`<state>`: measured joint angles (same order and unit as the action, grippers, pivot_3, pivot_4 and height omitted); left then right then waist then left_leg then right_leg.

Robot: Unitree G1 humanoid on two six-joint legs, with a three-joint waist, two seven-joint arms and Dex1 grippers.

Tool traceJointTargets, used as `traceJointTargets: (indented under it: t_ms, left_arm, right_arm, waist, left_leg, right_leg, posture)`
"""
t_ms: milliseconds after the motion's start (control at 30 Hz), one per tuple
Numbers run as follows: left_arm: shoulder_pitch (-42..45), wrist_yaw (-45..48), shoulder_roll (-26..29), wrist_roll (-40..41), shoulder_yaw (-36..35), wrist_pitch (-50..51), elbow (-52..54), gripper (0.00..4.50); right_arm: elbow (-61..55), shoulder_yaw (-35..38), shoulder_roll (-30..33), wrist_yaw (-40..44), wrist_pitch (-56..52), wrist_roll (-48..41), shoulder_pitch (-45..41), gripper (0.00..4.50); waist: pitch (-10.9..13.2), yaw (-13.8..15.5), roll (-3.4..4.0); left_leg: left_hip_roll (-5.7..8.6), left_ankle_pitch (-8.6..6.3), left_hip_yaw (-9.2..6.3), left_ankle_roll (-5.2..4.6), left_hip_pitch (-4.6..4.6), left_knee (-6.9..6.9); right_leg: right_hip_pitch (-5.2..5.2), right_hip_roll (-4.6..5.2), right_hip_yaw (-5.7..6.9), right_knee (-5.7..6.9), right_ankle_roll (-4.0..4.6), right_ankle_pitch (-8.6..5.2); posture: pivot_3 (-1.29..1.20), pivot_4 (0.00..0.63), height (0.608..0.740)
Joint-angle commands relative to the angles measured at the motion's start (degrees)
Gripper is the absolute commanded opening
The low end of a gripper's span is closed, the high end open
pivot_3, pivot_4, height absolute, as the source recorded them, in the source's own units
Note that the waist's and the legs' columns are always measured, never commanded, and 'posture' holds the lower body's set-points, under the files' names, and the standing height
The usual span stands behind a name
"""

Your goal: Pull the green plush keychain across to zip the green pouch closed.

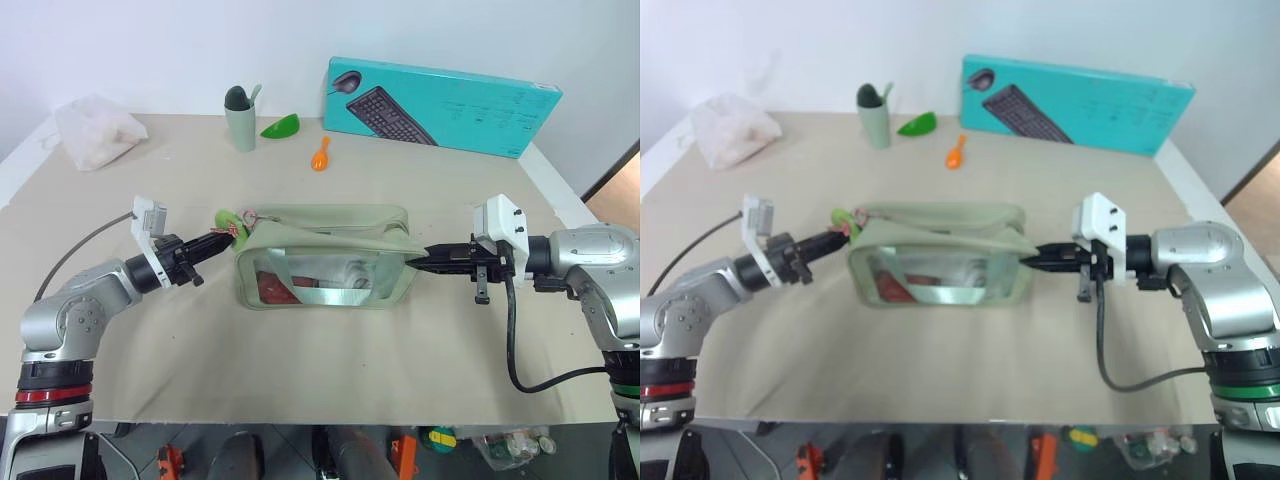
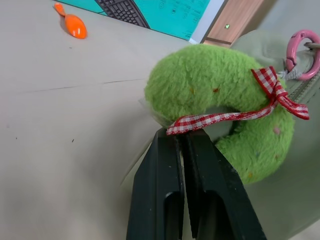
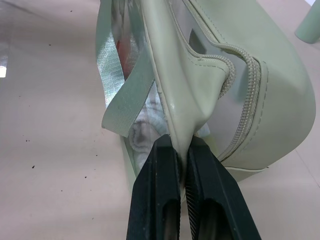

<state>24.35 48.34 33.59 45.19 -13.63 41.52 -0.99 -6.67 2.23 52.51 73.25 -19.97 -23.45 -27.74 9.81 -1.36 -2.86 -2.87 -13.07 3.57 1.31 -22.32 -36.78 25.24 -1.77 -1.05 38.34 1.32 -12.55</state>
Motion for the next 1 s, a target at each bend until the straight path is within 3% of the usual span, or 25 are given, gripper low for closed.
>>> traceJointTargets:
  t_ms: [33,200,400,567,833,1000]
  left_arm:
    - [4.31,0.16,-0.85,2.88,-3.35,-1.77,1.98,0.04]
    - [11.39,-0.57,-1.24,9.09,-3.44,2.05,7.49,0.04]
    - [10.97,-1.07,1.00,0.85,5.05,2.20,8.17,0.04]
    - [12.01,-0.11,1.72,-4.48,9.49,1.74,5.48,1.71]
    - [13.77,2.01,0.54,-1.21,6.50,2.67,5.50,4.44]
    - [13.21,3.07,0.60,8.72,-3.10,4.06,5.73,4.47]
  right_arm:
    - [-2.04,1.27,0.70,-0.07,0.35,-0.71,-0.26,0.00]
    - [-2.12,1.14,0.68,-0.25,0.25,-0.52,-0.34,0.00]
    - [-2.58,1.50,0.63,-0.79,0.31,-0.56,0.29,0.00]
    - [-3.42,1.99,0.88,-1.29,0.18,-0.92,1.16,0.00]
    - [-4.13,2.19,0.94,-1.80,0.01,-1.12,1.70,0.00]
    - [-4.29,2.13,0.94,-1.96,-0.01,-1.23,1.85,0.00]
  waist:
    - [0.00,0.14,0.00]
    - [0.00,0.15,-0.01]
    - [-0.03,-0.05,0.07]
    - [-0.03,0.05,0.07]
    - [-0.03,0.07,0.07]
    - [-0.03,-0.10,0.07]
  left_leg:
    - [0.00,0.00,-0.01,0.00,-0.02,-0.04]
    - [0.01,0.00,0.00,0.00,-0.17,-0.23]
    - [0.13,-0.03,0.01,-0.05,-0.04,-0.24]
    - [0.13,-0.02,-0.03,-0.02,-0.05,-0.30]
    - [0.13,-0.02,-0.03,-0.03,-0.05,-0.44]
    - [0.11,-0.02,-0.06,-0.03,-0.08,-0.49]
  right_leg:
    - [0.00,0.00,0.02,0.00,-0.01,0.01]
    - [0.00,0.02,0.08,0.00,-0.07,0.04]
    - [-0.06,0.07,-0.07,0.01,-0.10,0.06]
    - [-0.07,0.00,0.00,0.04,-0.12,0.08]
    - [-0.11,0.03,0.00,0.09,-0.16,0.10]
    - [-0.06,0.00,0.01,0.16,-0.15,0.09]
  posture:
    - [0.00,0.150,0.740]
    - [0.00,0.150,0.740]
    - [0.00,0.150,0.740]
    - [0.00,0.150,0.740]
    - [0.00,0.150,0.740]
    - [0.00,0.150,0.740]
